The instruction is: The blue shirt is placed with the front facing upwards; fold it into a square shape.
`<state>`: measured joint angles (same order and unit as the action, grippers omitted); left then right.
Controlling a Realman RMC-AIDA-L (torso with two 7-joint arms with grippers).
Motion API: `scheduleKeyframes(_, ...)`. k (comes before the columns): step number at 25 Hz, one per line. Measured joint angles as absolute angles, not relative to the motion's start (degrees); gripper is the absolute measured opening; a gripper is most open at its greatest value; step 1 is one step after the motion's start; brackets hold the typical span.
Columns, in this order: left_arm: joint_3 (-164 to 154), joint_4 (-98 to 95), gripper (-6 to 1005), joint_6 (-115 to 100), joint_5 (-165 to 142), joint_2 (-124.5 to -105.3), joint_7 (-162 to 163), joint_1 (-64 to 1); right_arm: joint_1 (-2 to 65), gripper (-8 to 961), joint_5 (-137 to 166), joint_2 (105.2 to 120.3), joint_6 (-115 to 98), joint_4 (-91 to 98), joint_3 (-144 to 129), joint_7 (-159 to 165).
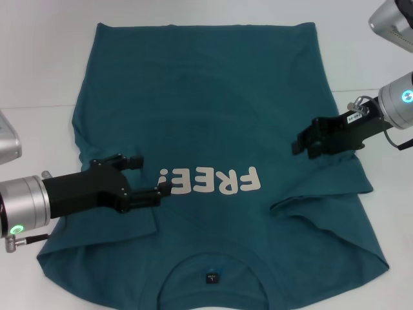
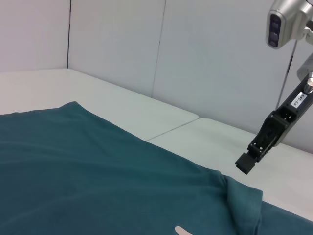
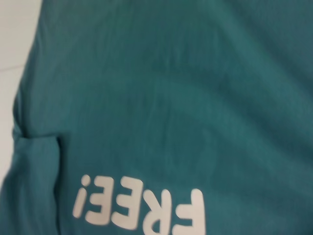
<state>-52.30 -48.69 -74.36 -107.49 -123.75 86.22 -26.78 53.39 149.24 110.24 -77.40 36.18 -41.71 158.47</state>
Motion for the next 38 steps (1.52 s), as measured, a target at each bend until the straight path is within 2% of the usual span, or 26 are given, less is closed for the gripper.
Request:
scheduleKeyframes(4,-51.71,-48.69,906,-74.35,-107.48,-123.78,86.22,-26.79,51.73,394,145.87,109.57,-77.63,37.36,-41.68,156.22)
scheduleKeyframes(7,-51.2,-48.69,907,-74.41,-107.48,-123.81,86.21,-26.74,49.18,514,145.8,108.51,-78.73,39.89,-41.63,156.05)
scheduleKeyframes(13,-51.12,-48.67,907,-74.71,-107.4,-123.84,86.22,-26.57,43.13,642,144.56,106.34,-77.34,40.83,-36.53,158.79)
scheduleKeyframes(17,-51.11,-48.52,906,-74.77,-107.39,-123.84,86.22,-26.55,40.84,728,143.72,106.31,-75.93,40.06,-34.29,158.13)
scheduleKeyframes(20,-51.11,-48.47,905,-74.83,-107.39,-123.83,86.22,-26.63,40.52,721,142.67,106.77,-76.67,39.82,-35.12,154.44)
scheduleKeyframes(23,-51.15,-48.63,905,-74.9,-107.39,-123.84,86.22,-26.86,41.48,716,143.01,108.2,-80.18,44.04,-38.91,146.94)
scheduleKeyframes(27,-51.15,-48.69,906,-74.85,-107.39,-123.84,86.23,-27.03,42.08,717,148.74,111.62,-82.95,57.75,-50.31,139.89)
scheduleKeyframes(28,-51.14,-48.69,906,-74.81,-107.34,-123.84,86.22,-27.03,42.35,717,150.67,113.24,-84.08,62.96,-54.36,136.55)
scheduleKeyframes(29,-51.16,-48.69,906,-74.82,-107.04,-123.84,86.22,-26.97,42.35,717,150.67,113.24,-84.08,62.96,-54.36,136.55)
scheduleKeyframes(32,-50.79,-48.69,906,-74.92,-105.5,-123.82,86.22,-26.54,42.53,718,152.48,115.48,-85.08,68.78,-58.21,130.88)
scheduleKeyframes(33,-50.47,-48.69,906,-75.03,-104.97,-123.79,86.22,-26.4,42.08,718,155.01,117.06,-84.96,72.12,-60.15,126.59)
scheduleKeyframes(34,-50.06,-48.7,906,-75.21,-104.62,-123.76,86.22,-26.33,42.08,719,155.01,117.06,-84.96,72.12,-60.15,126.59)
scheduleKeyframes(36,-48.97,-48.7,906,-76.23,-104.07,-123.78,85.64,-26.25,41.3,719,158.98,118.74,-84.02,75.17,-61.93,120.93)
scheduleKeyframes(38,-48.33,-48.69,906,-77.59,-103.09,-123.85,84.52,-26.1,40.41,719,161.97,119.49,-82.18,76.63,-63.8,116.6)
